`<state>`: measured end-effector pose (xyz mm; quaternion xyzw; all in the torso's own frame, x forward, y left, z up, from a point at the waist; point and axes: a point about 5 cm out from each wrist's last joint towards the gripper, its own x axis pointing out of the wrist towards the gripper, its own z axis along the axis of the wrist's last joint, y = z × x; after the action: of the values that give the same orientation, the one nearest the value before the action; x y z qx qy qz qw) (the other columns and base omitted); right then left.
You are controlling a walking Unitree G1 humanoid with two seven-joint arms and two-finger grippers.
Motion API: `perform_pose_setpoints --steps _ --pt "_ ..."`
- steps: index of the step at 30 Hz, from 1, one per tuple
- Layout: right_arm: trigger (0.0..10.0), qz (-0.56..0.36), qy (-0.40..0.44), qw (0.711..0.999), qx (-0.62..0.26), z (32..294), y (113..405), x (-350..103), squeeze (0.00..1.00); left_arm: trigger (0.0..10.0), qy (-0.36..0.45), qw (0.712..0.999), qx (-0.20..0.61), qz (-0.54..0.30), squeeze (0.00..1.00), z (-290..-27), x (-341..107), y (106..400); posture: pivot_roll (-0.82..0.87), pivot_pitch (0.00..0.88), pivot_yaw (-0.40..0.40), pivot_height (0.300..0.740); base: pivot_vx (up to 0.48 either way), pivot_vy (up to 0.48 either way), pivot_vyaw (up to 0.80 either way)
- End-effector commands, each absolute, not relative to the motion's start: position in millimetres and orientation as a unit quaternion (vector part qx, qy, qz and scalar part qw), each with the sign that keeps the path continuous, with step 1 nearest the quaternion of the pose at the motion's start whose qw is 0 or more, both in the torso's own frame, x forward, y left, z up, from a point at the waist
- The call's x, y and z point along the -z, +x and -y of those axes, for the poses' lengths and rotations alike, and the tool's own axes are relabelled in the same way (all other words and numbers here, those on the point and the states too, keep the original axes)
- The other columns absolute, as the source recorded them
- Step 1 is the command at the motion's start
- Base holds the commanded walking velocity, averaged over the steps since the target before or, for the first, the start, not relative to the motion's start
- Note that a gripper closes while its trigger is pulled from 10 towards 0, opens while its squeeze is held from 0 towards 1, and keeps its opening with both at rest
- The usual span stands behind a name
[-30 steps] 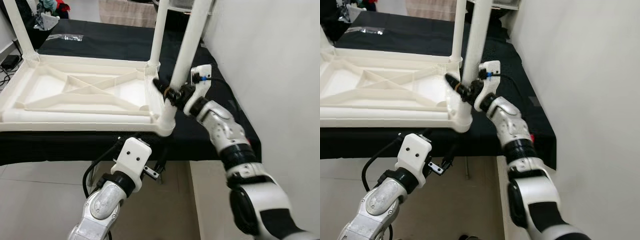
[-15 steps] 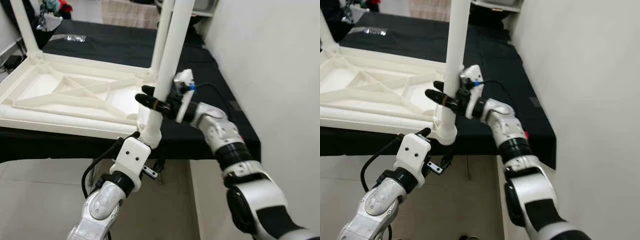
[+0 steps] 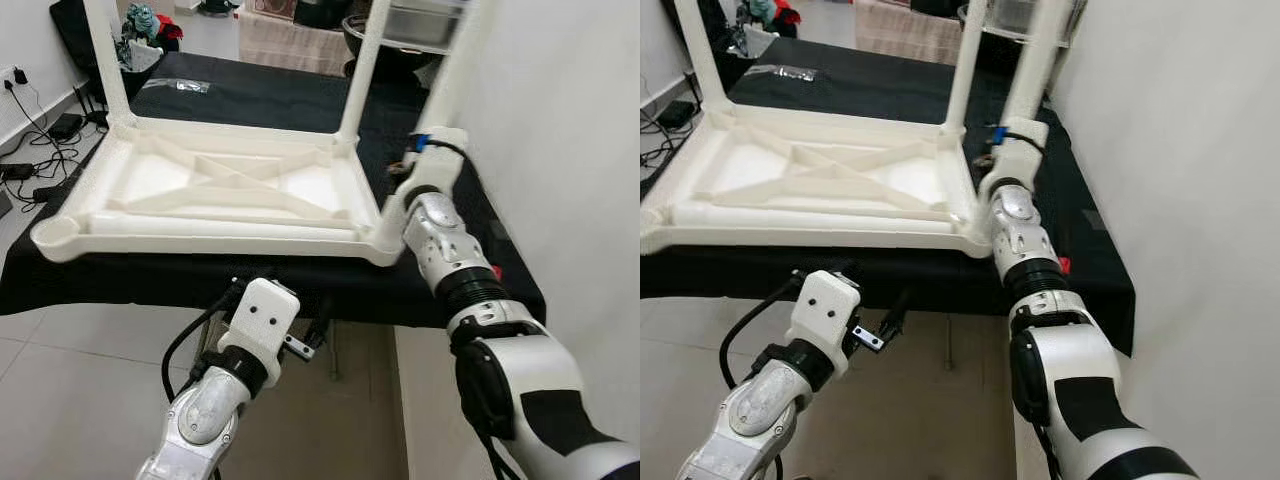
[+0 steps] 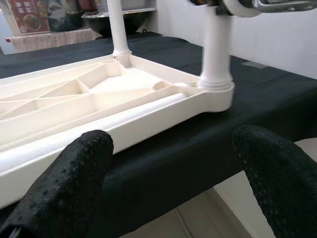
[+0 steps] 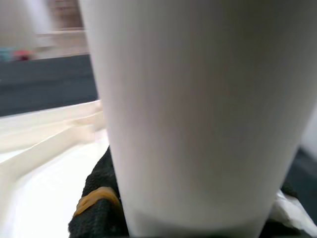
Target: Building children table
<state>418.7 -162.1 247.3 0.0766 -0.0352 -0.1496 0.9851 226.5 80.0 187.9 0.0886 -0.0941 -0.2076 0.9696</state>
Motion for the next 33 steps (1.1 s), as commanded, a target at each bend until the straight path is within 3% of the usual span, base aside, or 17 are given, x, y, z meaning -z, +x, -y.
perform_pose_setpoints --steps 1,5,6,10,11,14,16,20,21,22,25,29,31,33 --pt "10.0 -0.023 0.08 0.976 0.201 174.0 414.9 -221.7 0.0 10.0 0.086 0.969 0.213 0.096 0.0 -77.3 -188.2 225.0 0.12 0.142 -0.164 0.74 0.0 0.0 0.0" --pt "10.0 0.0 0.108 0.982 0.153 157.2 416.8 -226.0 0.0 10.0 0.086 0.969 0.213 0.095 0.0 -77.2 -188.3 225.2 0.12 0.143 -0.163 0.74 0.0 0.0 0.0" --pt "10.0 0.02 0.115 0.987 0.112 146.2 417.6 -229.7 1.0 10.0 0.086 0.969 0.212 0.095 0.0 -77.2 -188.3 225.2 0.11 0.143 -0.162 0.74 0.0 0.0 0.0" --pt "10.0 0.056 0.105 0.99 0.071 132.6 416.8 -236.3 1.0 10.0 0.087 0.969 0.212 0.095 0.0 -77.2 -188.3 225.1 0.11 0.144 -0.166 0.74 0.0 0.0 0.0" --pt "10.0 0.076 0.102 0.991 0.034 124.9 416.0 -240.1 0.0 10.0 0.087 0.969 0.212 0.095 0.0 -77.3 -188.2 225.0 0.11 0.146 -0.165 0.74 0.0 0.0 0.0" --pt "10.0 0.089 0.107 0.99 -0.038 115.6 415.1 -243.4 0.0 10.0 0.086 0.969 0.212 0.094 0.0 -77.2 -188.0 225.0 0.11 0.144 -0.165 0.74 0.0 0.0 0.0" --pt "10.0 0.086 0.136 0.976 -0.144 107.5 413.7 -245.6 0.0 10.0 0.086 0.969 0.214 0.093 0.0 -77.3 -187.6 225.0 0.12 0.146 -0.165 0.74 0.0 0.0 0.0" --pt "10.0 0.085 0.155 0.957 -0.23 102.0 410.6 -248.0 0.0 10.0 0.086 0.969 0.214 0.093 0.0 -77.4 -187.4 225.1 0.12 0.146 -0.165 0.74 0.0 0.0 0.0" --pt "10.0 0.093 0.145 0.937 -0.304 100.8 405.0 -250.0 0.0 10.0 0.086 0.969 0.214 0.093 0.0 -77.7 -187.5 225.2 0.12 0.145 -0.164 0.74 0.0 0.0 0.0" --pt "10.0 0.093 0.145 0.937 -0.304 100.8 405.0 -250.0 0.0 10.0 0.086 0.969 0.214 0.093 0.0 -77.7 -187.5 225.2 0.12 0.145 -0.164 0.74 0.0 0.0 0.0" --pt "10.0 0.095 0.106 0.884 -0.446 101.2 390.6 -252.4 0.0 10.0 0.085 0.968 0.215 0.093 0.0 -77.8 -187.8 224.9 0.12 0.146 -0.164 0.74 0.0 0.0 0.0" --pt "10.0 0.099 0.082 0.856 -0.5 97.4 383.0 -252.9 0.0 10.0 0.085 0.968 0.216 0.094 0.0 -77.4 -188.0 224.8 0.12 0.146 -0.163 0.74 0.0 0.0 0.0" --pt "10.0 0.097 0.066 0.814 -0.569 89.6 371.5 -251.0 0.0 10.0 0.083 0.968 0.22 0.093 0.0 -76.8 -187.8 224.4 0.12 0.149 -0.163 0.74 0.0 0.0 0.0" --pt "10.0 0.097 0.063 0.797 -0.593 87.6 367.9 -250.2 0.0 10.0 0.083 0.967 0.221 0.092 0.0 -76.6 -187.7 224.2 0.12 0.149 -0.163 0.74 0.0 0.0 0.0"
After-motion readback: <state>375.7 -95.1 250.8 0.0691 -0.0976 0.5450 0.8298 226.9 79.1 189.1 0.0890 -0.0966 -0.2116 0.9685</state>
